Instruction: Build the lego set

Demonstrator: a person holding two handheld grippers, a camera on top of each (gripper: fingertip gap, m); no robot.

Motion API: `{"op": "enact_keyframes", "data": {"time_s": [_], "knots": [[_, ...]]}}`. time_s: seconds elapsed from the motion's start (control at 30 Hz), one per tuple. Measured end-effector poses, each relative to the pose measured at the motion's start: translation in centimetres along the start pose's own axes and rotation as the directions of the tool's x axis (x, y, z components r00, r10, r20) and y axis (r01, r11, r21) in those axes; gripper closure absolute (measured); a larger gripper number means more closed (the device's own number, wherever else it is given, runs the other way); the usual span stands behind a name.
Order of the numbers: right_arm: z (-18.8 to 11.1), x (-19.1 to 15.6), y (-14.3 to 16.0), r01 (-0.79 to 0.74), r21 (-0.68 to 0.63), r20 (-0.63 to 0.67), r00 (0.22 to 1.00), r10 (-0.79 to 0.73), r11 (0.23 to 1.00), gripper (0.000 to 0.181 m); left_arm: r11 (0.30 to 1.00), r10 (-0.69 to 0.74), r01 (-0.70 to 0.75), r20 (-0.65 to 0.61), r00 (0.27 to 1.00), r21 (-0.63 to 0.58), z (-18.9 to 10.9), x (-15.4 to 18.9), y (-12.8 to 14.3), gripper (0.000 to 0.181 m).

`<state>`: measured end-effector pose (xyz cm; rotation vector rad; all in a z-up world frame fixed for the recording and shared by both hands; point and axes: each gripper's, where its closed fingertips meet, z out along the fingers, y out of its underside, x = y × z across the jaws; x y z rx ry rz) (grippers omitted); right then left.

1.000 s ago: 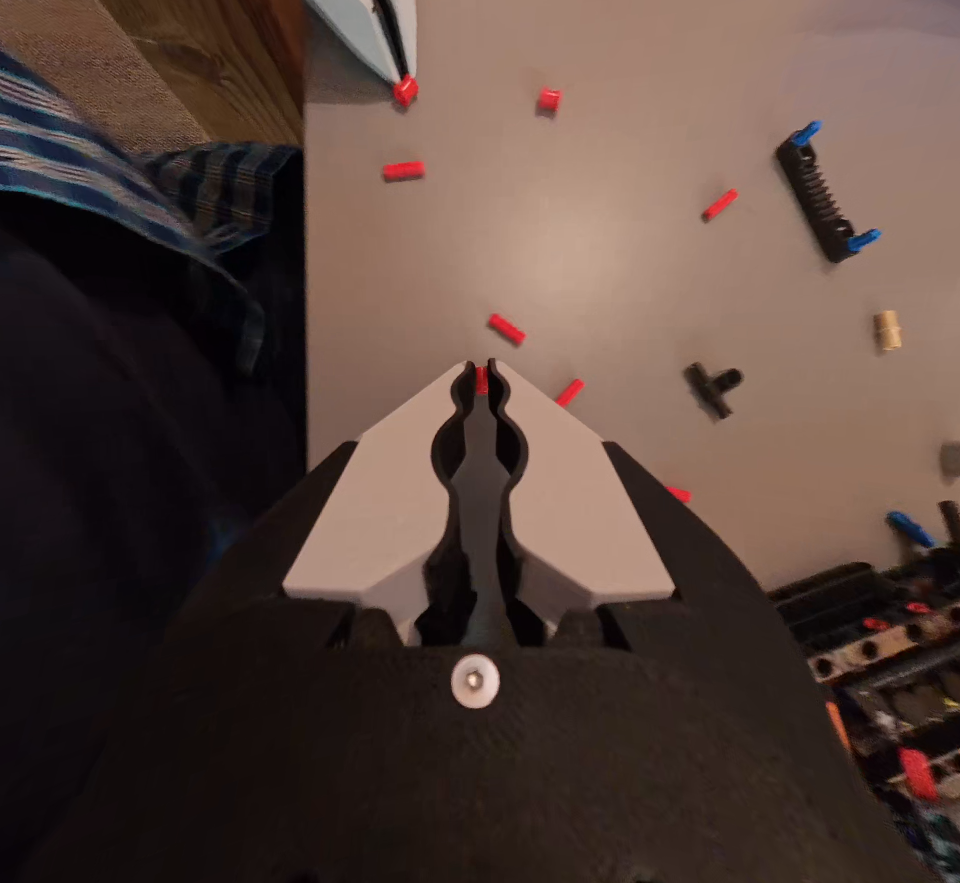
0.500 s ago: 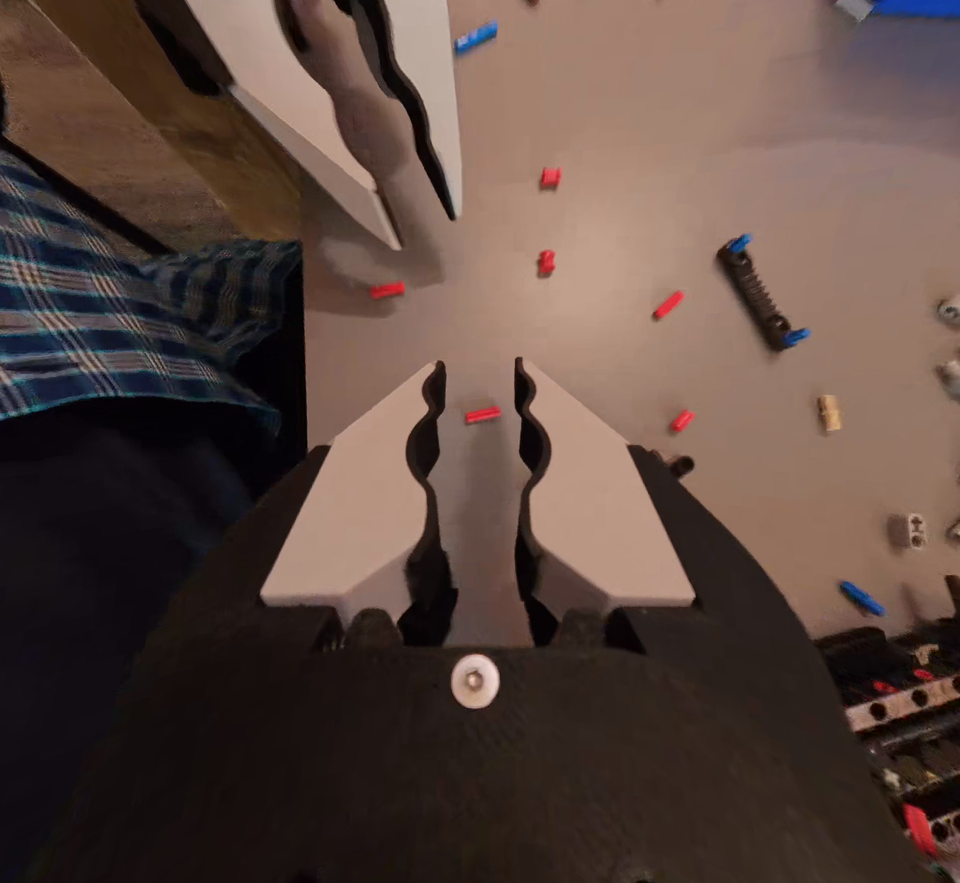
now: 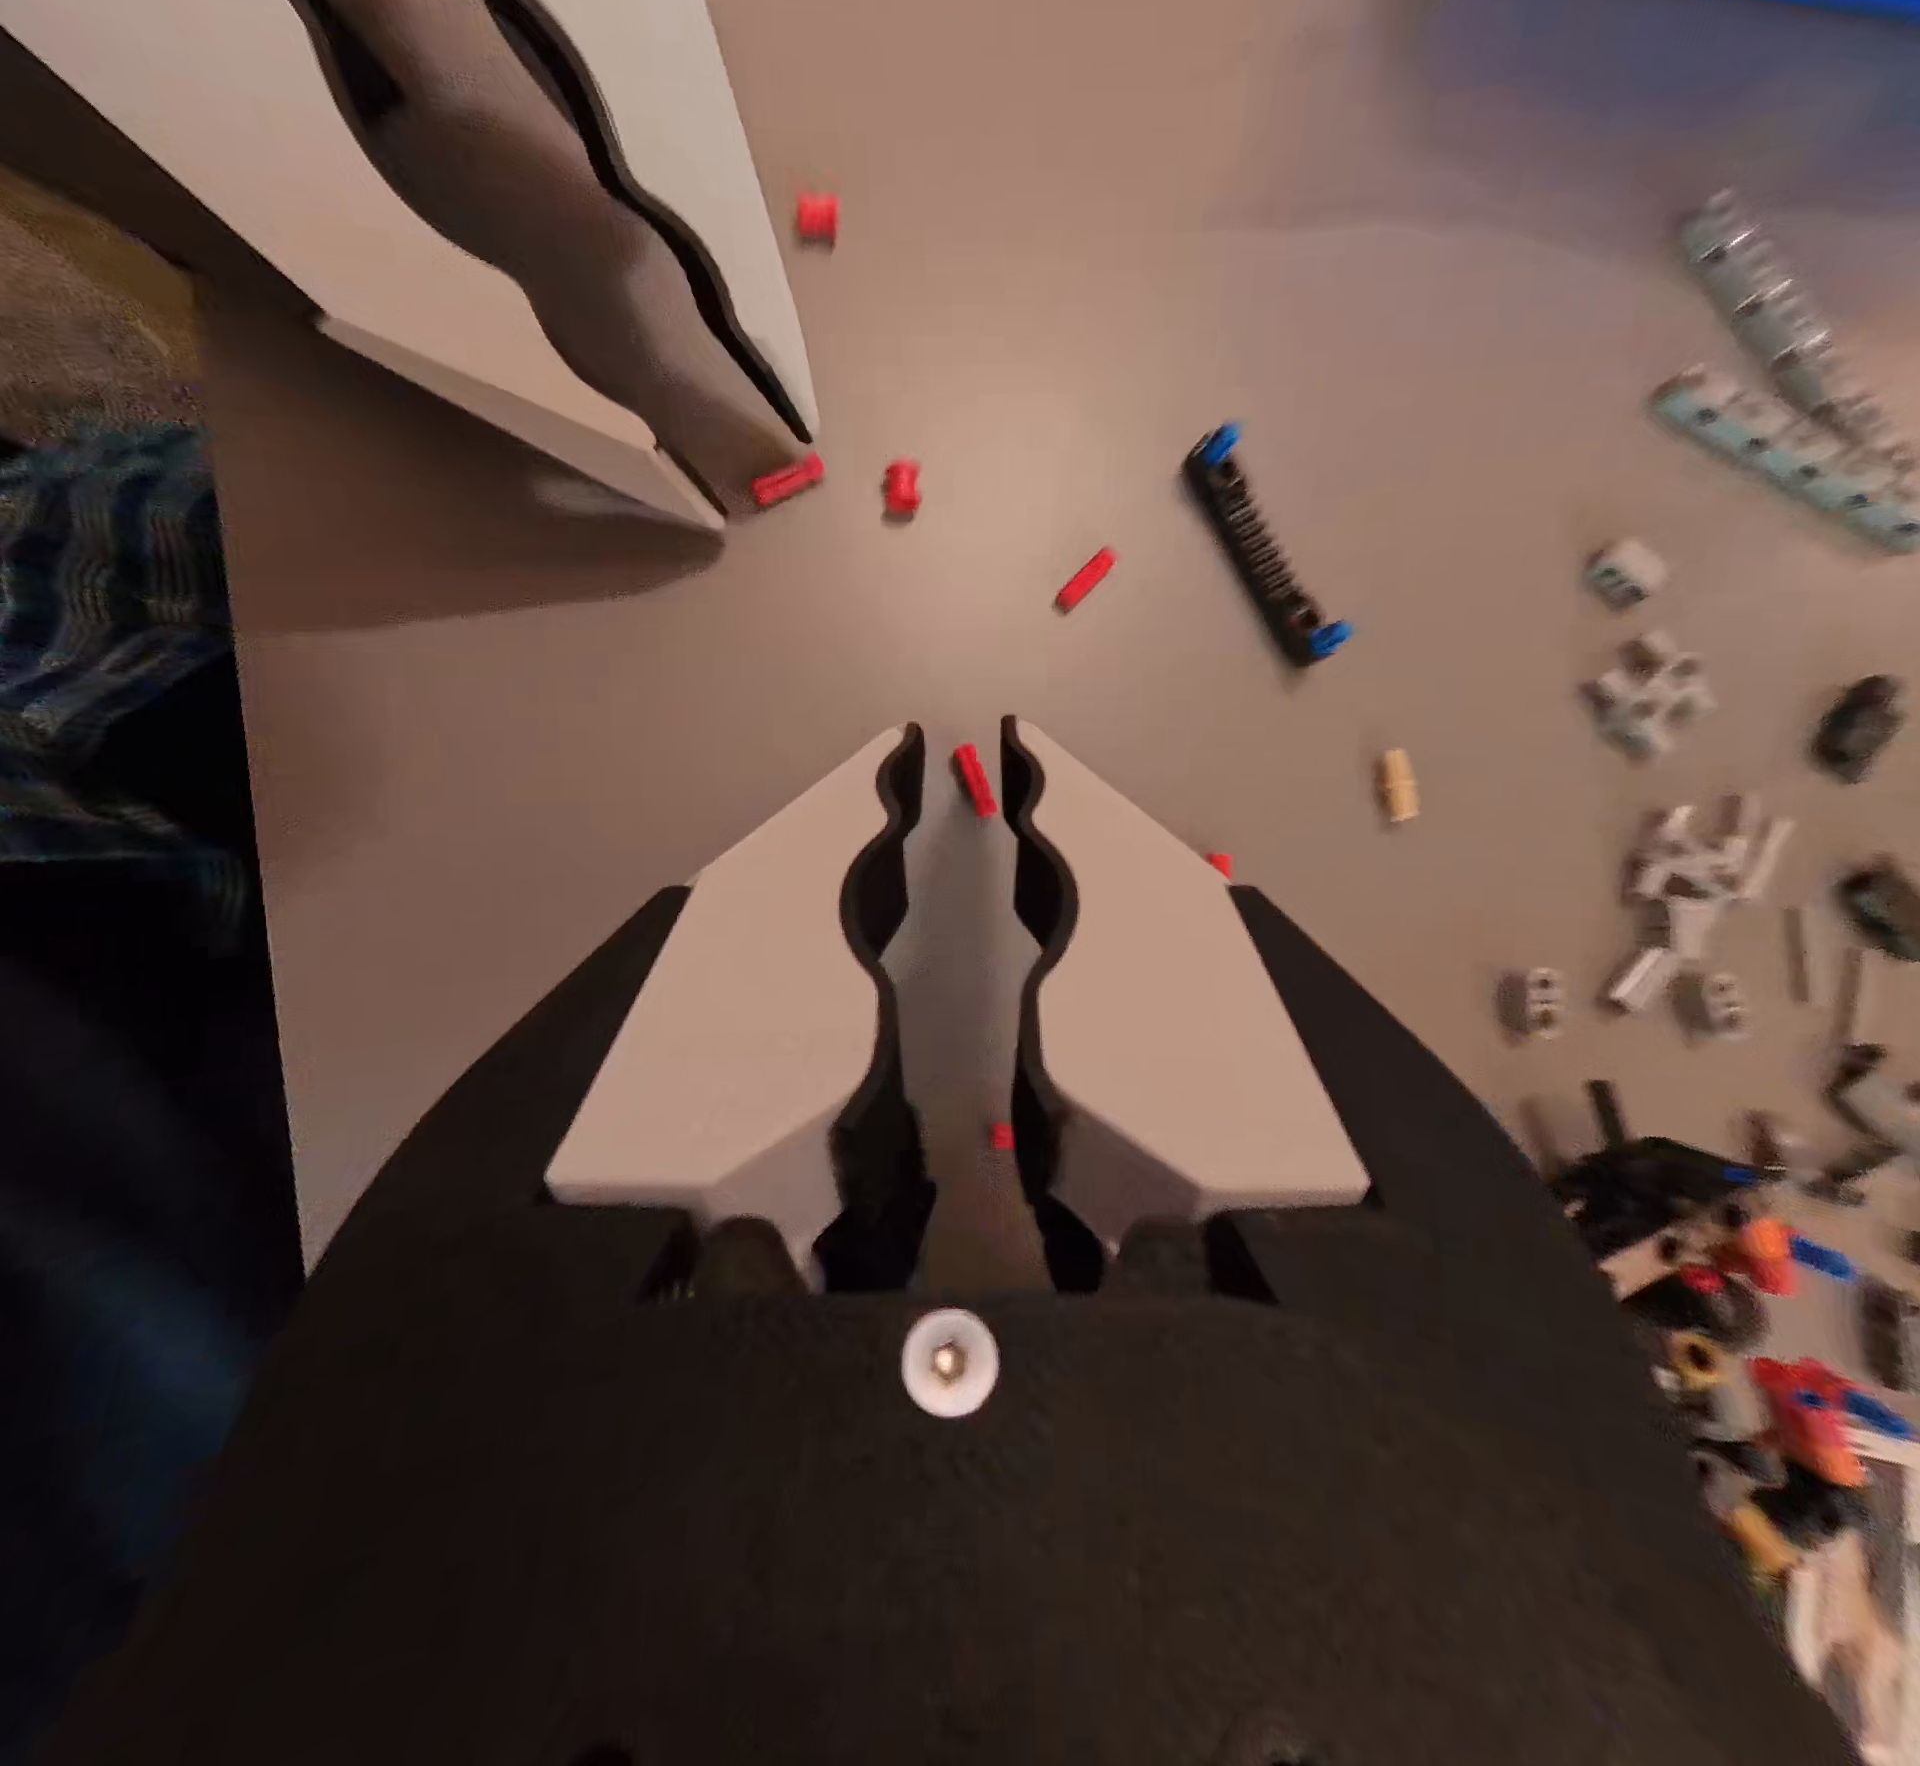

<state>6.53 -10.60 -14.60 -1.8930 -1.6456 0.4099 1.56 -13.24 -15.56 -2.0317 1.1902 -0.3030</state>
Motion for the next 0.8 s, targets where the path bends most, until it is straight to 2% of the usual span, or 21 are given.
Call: {"op": "enact_keyframes", "data": {"time_s": [0.03,0.13,0.2,0.37,0.47,0.5,0.53,0.63,0.8], "knots": [[-0.5,0.7,-0.7,0.0,0.016,-0.006,1.0,0.0,1.0,0.167,1.0,-0.01,0.01,0.013,1.0,0.002,-0.1,-0.5,-0.3,0.16],[-1.3,3.2,-2.0,-0.02,0.021,0.002,1.0,0.02,1.0,0.156,0.997,-0.06,0.059,0.016,0.998,0.055,-0.7,-1.4,-1.2,0.158],[-1.1,5.1,-2.6,0.0,0.011,-0.004,1.0,0.0,1.0,0.156,0.994,-0.091,0.09,0.02,0.996,0.061,-0.8,-1.8,-1.3,0.155],[2.2,6.9,-2.5,0.096,-0.085,0.072,0.993,-0.09,0.992,0.152,0.988,-0.128,0.124,0.044,0.991,0.092,-1.4,-3.7,-2.0,0.155],[4.1,6.6,-2.0,0.143,-0.144,0.128,0.984,-0.125,0.979,0.16,0.988,-0.129,0.123,0.061,0.99,0.093,-1.3,-5.0,-2.4,0.153],[4.5,6.4,-1.7,0.145,-0.162,0.154,0.981,-0.121,0.976,0.174,0.988,-0.13,0.125,0.057,0.99,0.09,-1.1,-5.3,-2.5,0.152],[4.7,6.2,-1.9,0.14,-0.151,0.172,0.979,-0.113,0.979,0.176,0.988,-0.133,0.127,0.055,0.99,0.088,-0.9,-5.6,-2.6,0.151],[4.3,6.5,-2.3,0.14,-0.135,0.175,0.978,-0.116,0.981,0.176,0.984,-0.153,0.148,0.042,0.987,0.101,-0.4,-6.4,-3.1,0.15],[1.2,6.6,-3.5,0.122,-0.053,0.158,0.981,-0.112,0.991,0.176,0.966,-0.197,0.193,0.003,0.98,0.171,-0.5,-7.0,-4.6,0.15]]}}
